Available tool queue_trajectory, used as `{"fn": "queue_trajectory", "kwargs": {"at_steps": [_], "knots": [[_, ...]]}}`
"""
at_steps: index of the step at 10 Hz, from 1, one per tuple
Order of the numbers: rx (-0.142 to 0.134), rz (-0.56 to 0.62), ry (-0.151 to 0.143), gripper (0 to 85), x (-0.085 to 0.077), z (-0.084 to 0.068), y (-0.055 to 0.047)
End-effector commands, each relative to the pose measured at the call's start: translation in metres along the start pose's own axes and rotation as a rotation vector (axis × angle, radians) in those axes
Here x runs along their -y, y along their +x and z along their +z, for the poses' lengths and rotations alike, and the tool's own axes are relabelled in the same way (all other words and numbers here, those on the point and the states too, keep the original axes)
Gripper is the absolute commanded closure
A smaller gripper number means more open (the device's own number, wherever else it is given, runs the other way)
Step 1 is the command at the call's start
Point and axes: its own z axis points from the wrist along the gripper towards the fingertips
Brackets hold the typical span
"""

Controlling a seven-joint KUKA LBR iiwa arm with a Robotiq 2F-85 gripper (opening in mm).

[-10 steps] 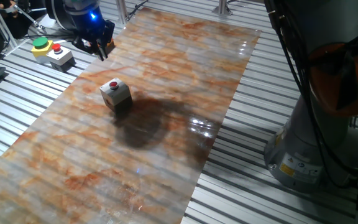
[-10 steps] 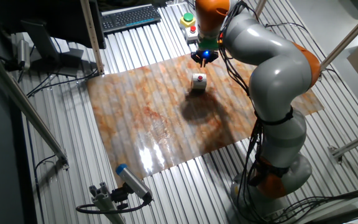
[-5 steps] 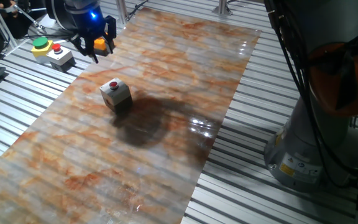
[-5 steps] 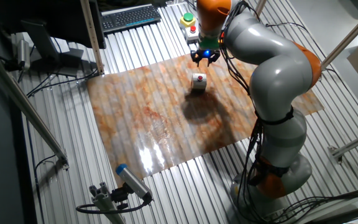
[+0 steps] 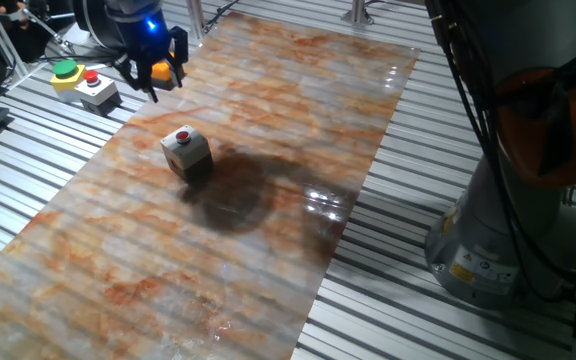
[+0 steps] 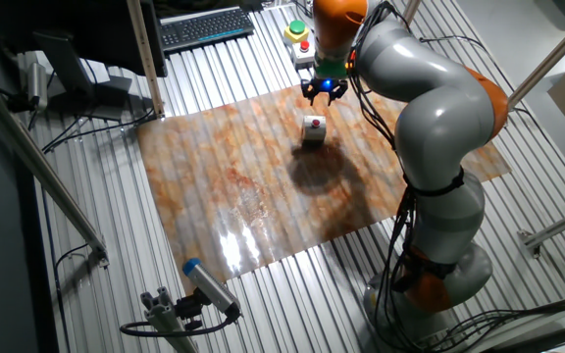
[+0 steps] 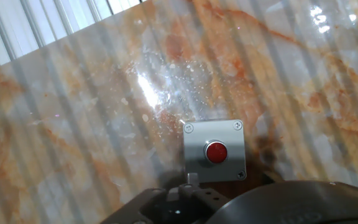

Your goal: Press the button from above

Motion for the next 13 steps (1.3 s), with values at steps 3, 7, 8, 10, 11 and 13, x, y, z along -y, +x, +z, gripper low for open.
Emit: {"fn": "queue_trajectory", "kwargs": {"at_steps": [3,7,8,10,11,13], "knots": [[0.019,0.007,-0.006,34.0,-0.005,0.017,0.004],[0.020,0.013,-0.027,34.0,-0.008,0.028,0.007],[0.022,0.013,-0.030,34.0,-0.009,0.031,0.007],[0.027,0.015,-0.036,34.0,-0.011,0.039,0.006],[0.029,0.016,-0.039,34.0,-0.012,0.041,0.006],[0.034,0.019,-0.041,34.0,-0.014,0.046,0.006]]}}
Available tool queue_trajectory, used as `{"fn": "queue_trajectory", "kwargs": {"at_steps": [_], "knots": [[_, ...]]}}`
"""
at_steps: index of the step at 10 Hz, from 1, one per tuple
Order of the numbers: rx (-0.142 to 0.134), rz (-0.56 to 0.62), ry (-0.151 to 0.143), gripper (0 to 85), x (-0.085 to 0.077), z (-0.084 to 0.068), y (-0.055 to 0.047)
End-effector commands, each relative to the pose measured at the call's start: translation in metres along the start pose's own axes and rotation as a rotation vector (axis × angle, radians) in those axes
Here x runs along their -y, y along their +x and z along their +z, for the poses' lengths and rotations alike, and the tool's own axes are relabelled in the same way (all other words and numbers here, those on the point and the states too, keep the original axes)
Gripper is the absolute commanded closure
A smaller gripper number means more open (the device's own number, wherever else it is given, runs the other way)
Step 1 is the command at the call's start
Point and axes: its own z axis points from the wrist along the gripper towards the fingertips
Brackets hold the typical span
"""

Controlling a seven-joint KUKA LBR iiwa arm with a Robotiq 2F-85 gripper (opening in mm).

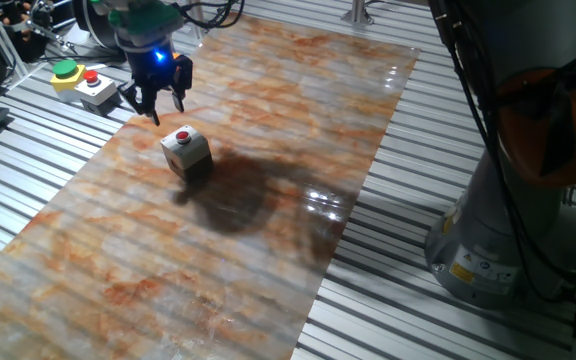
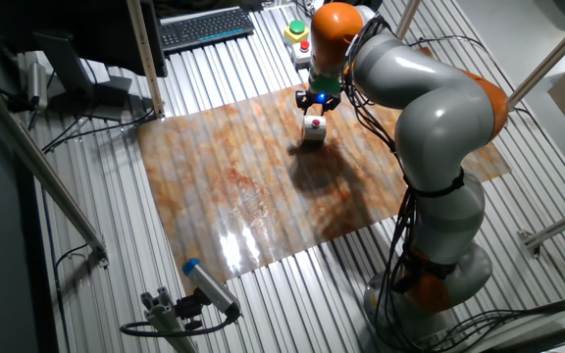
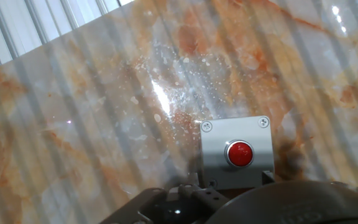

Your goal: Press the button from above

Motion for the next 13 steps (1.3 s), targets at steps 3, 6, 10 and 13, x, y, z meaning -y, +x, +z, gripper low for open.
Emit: {"fn": "queue_trajectory", "kwargs": {"at_steps": [3,6,10,13], "knots": [[0.001,0.003,-0.004,34.0,-0.004,0.005,0.000],[0.006,0.003,-0.010,34.0,-0.003,0.011,-0.001],[0.014,0.002,-0.012,34.0,-0.001,0.018,0.000],[0.016,-0.003,-0.014,34.0,0.000,0.019,0.001]]}}
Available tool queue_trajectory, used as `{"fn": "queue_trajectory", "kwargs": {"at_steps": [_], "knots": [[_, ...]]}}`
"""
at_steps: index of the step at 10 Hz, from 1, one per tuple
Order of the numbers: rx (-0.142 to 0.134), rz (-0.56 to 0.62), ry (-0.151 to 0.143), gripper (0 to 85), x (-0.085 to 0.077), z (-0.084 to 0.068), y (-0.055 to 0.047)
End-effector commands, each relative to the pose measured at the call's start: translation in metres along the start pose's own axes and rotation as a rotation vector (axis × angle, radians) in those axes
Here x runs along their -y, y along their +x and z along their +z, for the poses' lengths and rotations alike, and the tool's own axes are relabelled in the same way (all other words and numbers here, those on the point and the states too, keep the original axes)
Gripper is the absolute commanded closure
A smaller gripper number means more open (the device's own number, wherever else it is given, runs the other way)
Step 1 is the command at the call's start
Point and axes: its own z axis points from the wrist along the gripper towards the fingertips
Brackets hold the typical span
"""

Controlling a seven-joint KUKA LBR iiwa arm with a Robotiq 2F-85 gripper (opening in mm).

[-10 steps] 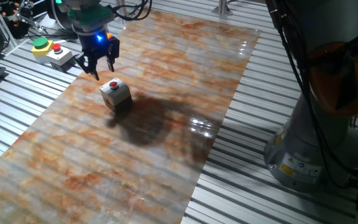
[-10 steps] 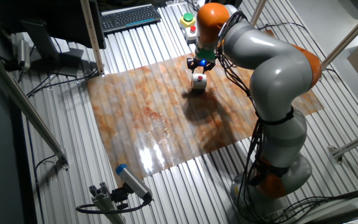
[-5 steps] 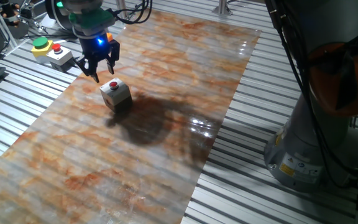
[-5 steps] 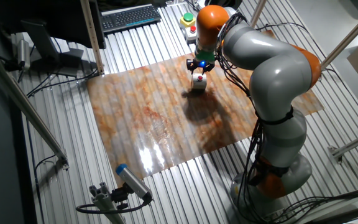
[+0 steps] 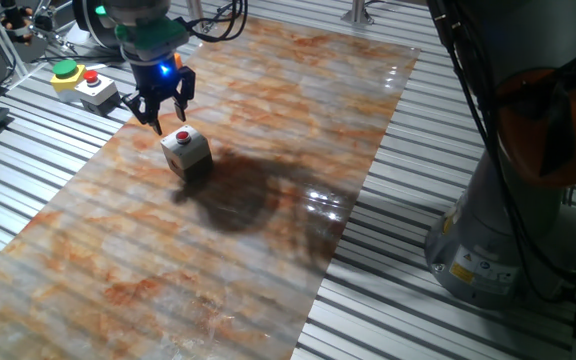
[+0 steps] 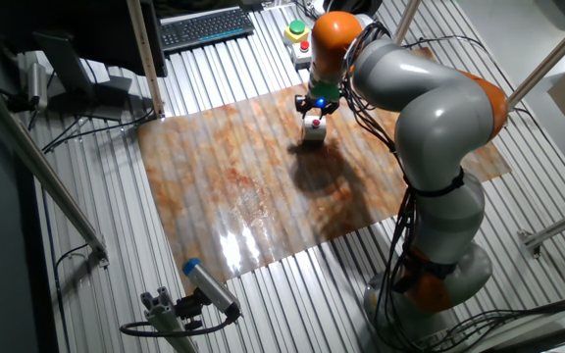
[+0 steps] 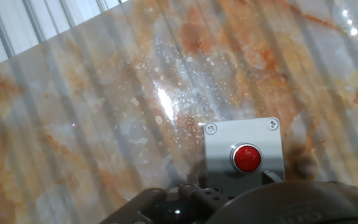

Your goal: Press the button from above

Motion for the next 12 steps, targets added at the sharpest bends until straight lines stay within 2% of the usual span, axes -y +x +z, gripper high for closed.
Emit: {"fn": "queue_trajectory", "kwargs": {"at_steps": [1,7,12], "knots": [[0.000,0.003,-0.003,34.0,-0.0006,-0.0002,0.0004],[0.000,0.009,-0.002,34.0,-0.0017,-0.0001,0.0017],[-0.013,0.029,-0.011,34.0,-0.0068,-0.0006,0.0065]]}}
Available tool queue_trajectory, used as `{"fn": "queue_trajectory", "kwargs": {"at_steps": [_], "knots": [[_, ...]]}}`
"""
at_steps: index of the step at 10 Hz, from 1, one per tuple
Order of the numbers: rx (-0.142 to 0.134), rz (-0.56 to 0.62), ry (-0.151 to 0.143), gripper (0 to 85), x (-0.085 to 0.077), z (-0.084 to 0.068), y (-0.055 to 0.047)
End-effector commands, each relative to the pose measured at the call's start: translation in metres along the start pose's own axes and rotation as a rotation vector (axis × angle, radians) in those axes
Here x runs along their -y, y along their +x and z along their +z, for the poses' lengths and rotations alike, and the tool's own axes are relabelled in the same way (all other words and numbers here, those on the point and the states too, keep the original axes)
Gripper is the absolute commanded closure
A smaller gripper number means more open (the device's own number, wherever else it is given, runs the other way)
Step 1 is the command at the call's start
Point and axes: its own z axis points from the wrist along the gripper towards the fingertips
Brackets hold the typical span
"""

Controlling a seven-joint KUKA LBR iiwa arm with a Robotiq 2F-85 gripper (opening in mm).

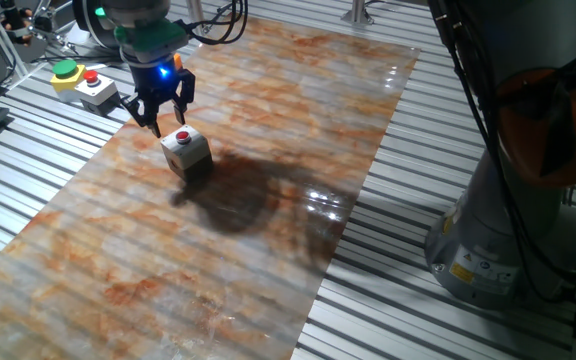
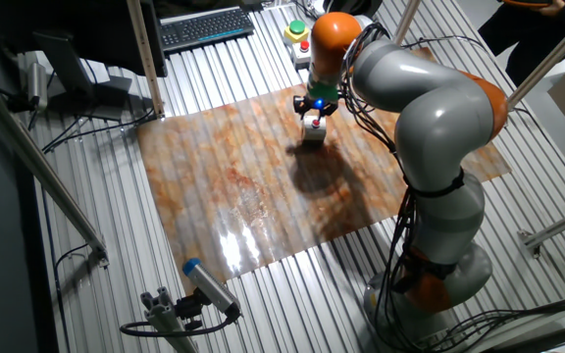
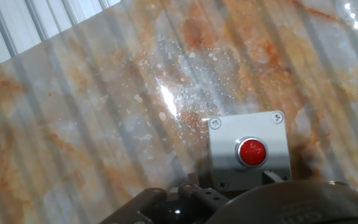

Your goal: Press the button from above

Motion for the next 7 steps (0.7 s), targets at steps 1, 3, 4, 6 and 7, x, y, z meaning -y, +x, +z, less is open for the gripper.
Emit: {"fn": "queue_trajectory", "kwargs": {"at_steps": [1,3,4,6,7], "knots": [[-0.007,0.002,-0.001,34.0,-0.0003,0.0000,0.0002],[-0.017,0.011,-0.007,34.0,-0.0019,-0.0001,0.0021],[-0.015,0.013,-0.007,34.0,-0.0021,-0.0001,0.0022],[-0.008,0.011,0.001,34.0,-0.0022,-0.0001,0.0025],[-0.006,0.011,0.006,34.0,-0.0027,-0.0001,0.0031]]}}
